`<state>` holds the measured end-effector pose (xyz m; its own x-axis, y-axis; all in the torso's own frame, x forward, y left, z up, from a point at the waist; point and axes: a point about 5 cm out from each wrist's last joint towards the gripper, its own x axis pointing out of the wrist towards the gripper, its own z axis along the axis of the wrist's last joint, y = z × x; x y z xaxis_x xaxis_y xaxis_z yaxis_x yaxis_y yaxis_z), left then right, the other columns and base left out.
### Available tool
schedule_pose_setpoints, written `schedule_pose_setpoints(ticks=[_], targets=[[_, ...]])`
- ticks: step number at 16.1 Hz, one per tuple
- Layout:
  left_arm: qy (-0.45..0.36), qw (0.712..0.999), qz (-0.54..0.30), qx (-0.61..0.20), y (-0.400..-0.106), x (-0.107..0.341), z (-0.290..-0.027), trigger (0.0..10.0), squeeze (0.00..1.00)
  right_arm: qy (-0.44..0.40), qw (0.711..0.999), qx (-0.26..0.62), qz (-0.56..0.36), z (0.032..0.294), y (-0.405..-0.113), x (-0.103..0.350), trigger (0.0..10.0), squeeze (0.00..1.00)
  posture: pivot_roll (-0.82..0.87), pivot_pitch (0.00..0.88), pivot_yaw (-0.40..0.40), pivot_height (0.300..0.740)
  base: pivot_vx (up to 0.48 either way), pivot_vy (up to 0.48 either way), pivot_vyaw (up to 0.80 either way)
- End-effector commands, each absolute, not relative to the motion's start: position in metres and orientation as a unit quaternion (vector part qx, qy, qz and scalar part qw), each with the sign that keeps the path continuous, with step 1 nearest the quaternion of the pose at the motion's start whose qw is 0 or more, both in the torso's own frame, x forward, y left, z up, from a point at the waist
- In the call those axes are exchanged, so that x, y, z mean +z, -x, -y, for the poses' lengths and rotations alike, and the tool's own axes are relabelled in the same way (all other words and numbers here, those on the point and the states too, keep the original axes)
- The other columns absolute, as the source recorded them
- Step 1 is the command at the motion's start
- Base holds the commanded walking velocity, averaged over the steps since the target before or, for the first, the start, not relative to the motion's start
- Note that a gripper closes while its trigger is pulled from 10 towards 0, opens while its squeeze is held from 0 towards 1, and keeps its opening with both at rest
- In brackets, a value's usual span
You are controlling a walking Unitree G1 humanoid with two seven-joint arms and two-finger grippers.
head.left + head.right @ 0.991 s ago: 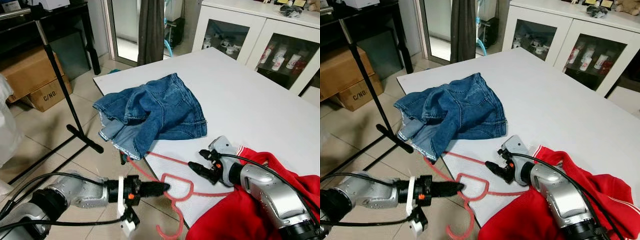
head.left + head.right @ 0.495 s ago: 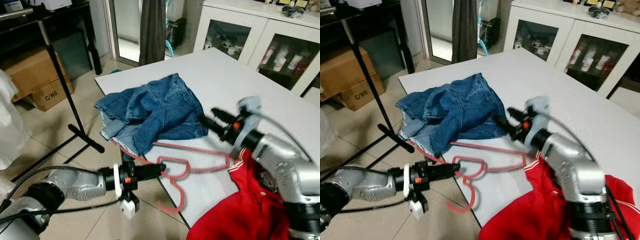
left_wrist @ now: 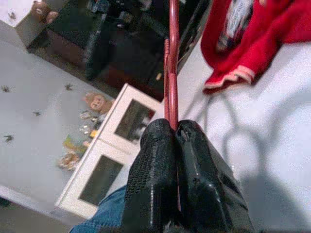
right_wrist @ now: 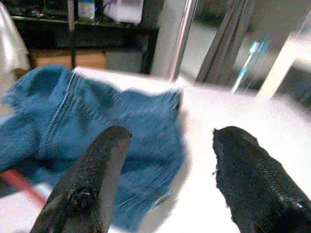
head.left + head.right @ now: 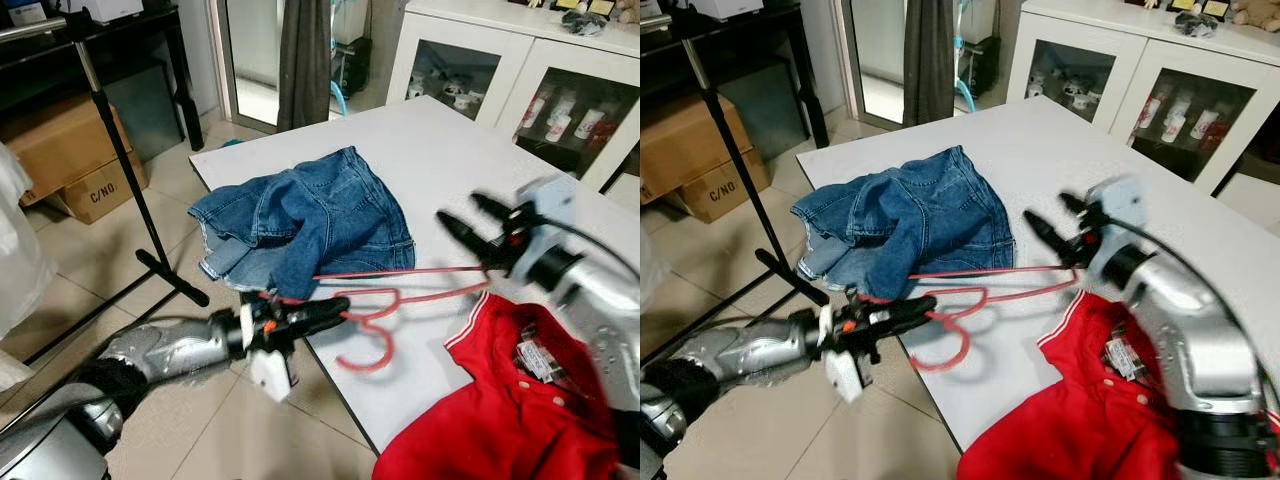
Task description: Hang hanger
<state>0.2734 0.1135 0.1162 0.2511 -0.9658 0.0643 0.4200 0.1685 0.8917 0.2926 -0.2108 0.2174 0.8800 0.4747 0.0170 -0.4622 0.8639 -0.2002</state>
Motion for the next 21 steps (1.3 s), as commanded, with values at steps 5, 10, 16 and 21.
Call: schedule_pose_setpoints(ticks=[5,10,16,21], targets=[[-0.351,0.697,0.292,-0.554,-0.271,0.129,-0.105,0.0,0.0,0.182,0.934,0.27,0.145,0.217,-0.277,0.259,10.0,0.0,0.06,0.071,-0.024,0.74,0.0,0.0,0.0],[-0.252,0.738,0.23,-0.582,-0.284,0.155,-0.1,0.0,0.0,0.191,0.888,0.412,0.063,0.211,-0.26,0.242,10.0,0.0,0.07,0.047,-0.052,0.74,0.0,0.0,0.0],[-0.196,0.744,0.211,-0.603,-0.288,0.17,-0.101,0.0,0.0,0.165,0.875,0.456,-0.001,0.214,-0.255,0.219,10.0,0.0,0.06,0.041,-0.064,0.74,0.0,0.0,0.0],[-0.207,0.726,0.191,-0.627,-0.283,0.16,-0.098,0.0,0.0,0.166,0.864,0.475,0.003,0.209,-0.255,0.23,10.0,1.0,0.06,0.038,-0.064,0.74,0.0,0.0,0.0]])
